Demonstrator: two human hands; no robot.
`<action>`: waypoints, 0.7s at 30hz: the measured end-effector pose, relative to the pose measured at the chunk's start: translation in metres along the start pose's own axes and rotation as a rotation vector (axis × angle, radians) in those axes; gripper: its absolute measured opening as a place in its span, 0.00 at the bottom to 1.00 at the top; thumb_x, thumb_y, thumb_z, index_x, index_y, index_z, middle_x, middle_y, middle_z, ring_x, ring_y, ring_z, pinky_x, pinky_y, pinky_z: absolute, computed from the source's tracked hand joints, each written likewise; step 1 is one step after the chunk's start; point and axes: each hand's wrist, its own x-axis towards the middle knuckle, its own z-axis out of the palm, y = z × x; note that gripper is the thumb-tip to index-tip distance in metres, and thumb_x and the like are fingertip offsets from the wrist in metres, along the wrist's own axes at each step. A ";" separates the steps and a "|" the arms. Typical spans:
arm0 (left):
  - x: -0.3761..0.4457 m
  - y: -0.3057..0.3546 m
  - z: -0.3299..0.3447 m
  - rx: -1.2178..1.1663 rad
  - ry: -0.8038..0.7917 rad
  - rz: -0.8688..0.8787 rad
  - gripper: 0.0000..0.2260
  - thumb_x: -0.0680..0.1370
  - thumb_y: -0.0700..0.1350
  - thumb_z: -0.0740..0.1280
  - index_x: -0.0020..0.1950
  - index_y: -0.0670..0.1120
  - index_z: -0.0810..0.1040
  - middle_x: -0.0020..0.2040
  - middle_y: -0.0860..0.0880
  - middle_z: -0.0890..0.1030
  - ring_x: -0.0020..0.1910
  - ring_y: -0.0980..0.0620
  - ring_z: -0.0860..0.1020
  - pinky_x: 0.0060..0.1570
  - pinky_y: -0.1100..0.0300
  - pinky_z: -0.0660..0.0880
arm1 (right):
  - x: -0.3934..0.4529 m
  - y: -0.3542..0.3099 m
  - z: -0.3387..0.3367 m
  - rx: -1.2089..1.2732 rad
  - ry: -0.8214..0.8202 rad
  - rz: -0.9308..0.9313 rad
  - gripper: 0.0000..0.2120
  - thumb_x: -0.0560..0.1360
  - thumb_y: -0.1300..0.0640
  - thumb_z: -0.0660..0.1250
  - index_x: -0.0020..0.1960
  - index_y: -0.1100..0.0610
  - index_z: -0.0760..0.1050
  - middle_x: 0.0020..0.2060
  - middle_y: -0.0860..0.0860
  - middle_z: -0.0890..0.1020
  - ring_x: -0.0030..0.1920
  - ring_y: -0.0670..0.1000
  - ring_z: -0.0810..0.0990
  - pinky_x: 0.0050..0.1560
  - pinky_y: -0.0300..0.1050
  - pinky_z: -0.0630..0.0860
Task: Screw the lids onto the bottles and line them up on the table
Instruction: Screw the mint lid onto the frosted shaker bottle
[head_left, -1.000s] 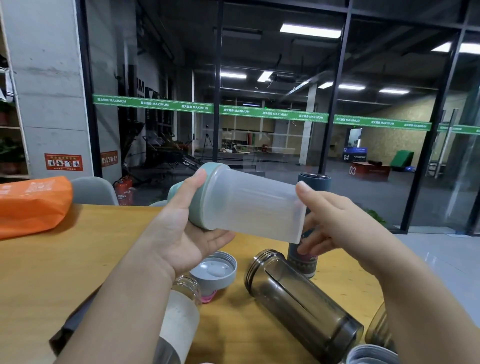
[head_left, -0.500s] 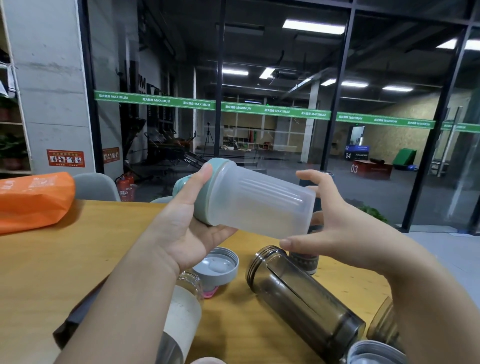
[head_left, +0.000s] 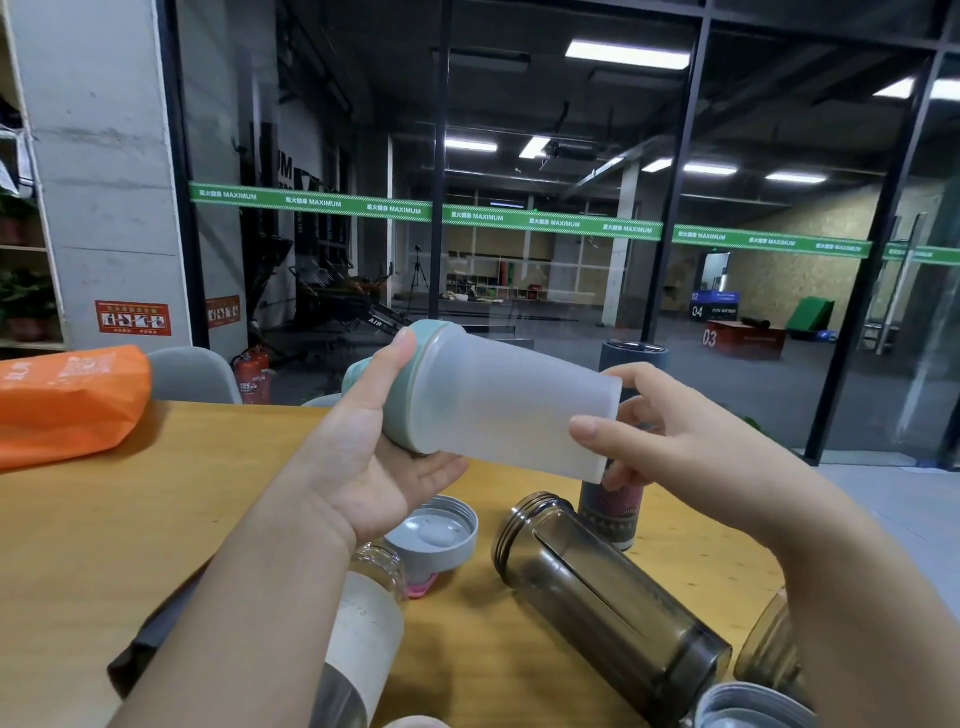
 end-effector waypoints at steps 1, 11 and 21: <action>0.000 0.000 0.000 0.004 0.000 0.000 0.21 0.68 0.58 0.71 0.57 0.50 0.77 0.42 0.44 0.86 0.45 0.42 0.84 0.60 0.41 0.73 | 0.000 -0.001 0.000 0.004 0.005 0.005 0.30 0.56 0.26 0.57 0.52 0.41 0.69 0.42 0.46 0.82 0.37 0.42 0.83 0.49 0.50 0.80; -0.001 0.000 0.002 -0.010 0.008 -0.009 0.18 0.69 0.57 0.71 0.54 0.49 0.78 0.46 0.45 0.85 0.49 0.41 0.83 0.60 0.42 0.73 | 0.003 0.003 0.002 -0.008 -0.019 0.127 0.38 0.59 0.22 0.46 0.56 0.44 0.72 0.48 0.44 0.81 0.44 0.44 0.82 0.50 0.47 0.80; 0.000 0.000 0.002 0.023 0.056 -0.044 0.24 0.68 0.61 0.70 0.60 0.50 0.76 0.51 0.44 0.84 0.51 0.40 0.82 0.60 0.43 0.72 | 0.003 0.004 0.000 -0.059 -0.046 -0.063 0.31 0.63 0.45 0.76 0.54 0.32 0.57 0.54 0.33 0.69 0.49 0.39 0.78 0.49 0.46 0.80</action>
